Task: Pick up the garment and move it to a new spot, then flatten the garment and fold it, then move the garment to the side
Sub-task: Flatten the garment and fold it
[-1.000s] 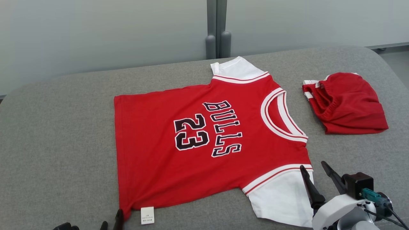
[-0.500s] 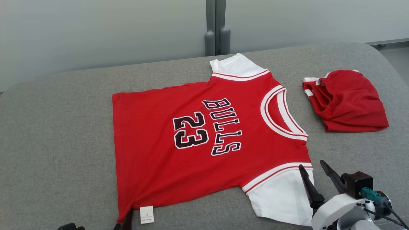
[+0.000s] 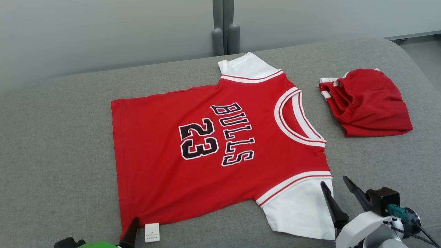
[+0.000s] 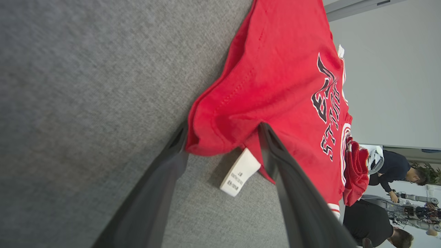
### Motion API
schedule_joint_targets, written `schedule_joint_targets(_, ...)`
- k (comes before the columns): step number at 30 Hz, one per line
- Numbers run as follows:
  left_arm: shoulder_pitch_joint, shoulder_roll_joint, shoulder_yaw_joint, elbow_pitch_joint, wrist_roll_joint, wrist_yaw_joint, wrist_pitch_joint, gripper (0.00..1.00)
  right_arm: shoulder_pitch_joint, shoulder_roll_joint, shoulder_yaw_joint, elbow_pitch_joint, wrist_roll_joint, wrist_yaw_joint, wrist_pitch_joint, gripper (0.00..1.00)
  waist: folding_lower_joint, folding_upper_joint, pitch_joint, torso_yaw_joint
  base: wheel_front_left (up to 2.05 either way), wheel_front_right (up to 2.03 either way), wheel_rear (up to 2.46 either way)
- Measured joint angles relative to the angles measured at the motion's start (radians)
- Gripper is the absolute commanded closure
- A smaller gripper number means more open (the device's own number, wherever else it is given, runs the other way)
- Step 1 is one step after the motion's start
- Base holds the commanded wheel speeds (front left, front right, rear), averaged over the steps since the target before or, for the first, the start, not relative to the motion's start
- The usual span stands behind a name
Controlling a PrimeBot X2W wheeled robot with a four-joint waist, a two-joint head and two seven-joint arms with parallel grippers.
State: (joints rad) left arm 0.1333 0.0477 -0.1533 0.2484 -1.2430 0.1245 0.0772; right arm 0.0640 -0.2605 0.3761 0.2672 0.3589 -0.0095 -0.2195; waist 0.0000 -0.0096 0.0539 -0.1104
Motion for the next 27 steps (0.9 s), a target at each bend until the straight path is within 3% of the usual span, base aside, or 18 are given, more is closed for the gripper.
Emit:
schedule_joint_targets(2,-0.007,0.0,0.002,0.01,-0.009,0.0,-0.009,0.2,0.0,0.0,0.0,0.003,0.0,0.0,0.0,0.0,0.0,0.0,0.002,-0.002,0.0,0.0,0.0)
schedule_joint_targets(4,-0.012,0.0,0.003,0.025,-0.017,0.0,-0.017,0.59,0.0,0.0,0.002,0.007,0.0,0.0,0.0,0.0,0.0,0.0,0.004,-0.003,0.0,0.0,0.0)
schedule_joint_targets(5,-0.014,0.0,0.002,0.031,-0.016,0.0,-0.022,0.59,0.0,0.0,0.002,0.01,0.0,0.0,0.0,0.0,0.0,0.0,0.005,-0.004,0.0,0.0,0.0)
schedule_joint_targets(6,-0.016,0.0,0.0,0.034,-0.016,0.0,-0.026,0.74,0.0,0.0,0.006,0.014,0.0,0.001,0.0,0.0,0.0,0.0,0.006,-0.005,0.0,0.0,0.0)
schedule_joint_targets(7,-0.018,0.0,-0.003,0.034,-0.017,0.0,-0.028,1.0,0.001,0.001,0.009,0.016,0.002,0.006,0.0,0.0,0.0,0.0,0.006,-0.005,0.0,0.0,0.0)
schedule_joint_targets(18,-0.078,-0.001,-0.017,-0.072,-0.009,-0.009,-0.106,1.0,0.113,0.063,-0.019,0.019,0.182,0.071,0.014,0.0,0.0,0.0,0.024,0.004,0.0,0.0,0.0)
schedule_joint_targets(27,-0.08,-0.001,-0.077,-0.108,-0.001,-0.016,-0.115,1.0,0.177,0.063,-0.036,0.018,0.246,0.08,0.055,0.0,0.0,0.0,0.03,0.001,0.0,0.0,0.0)
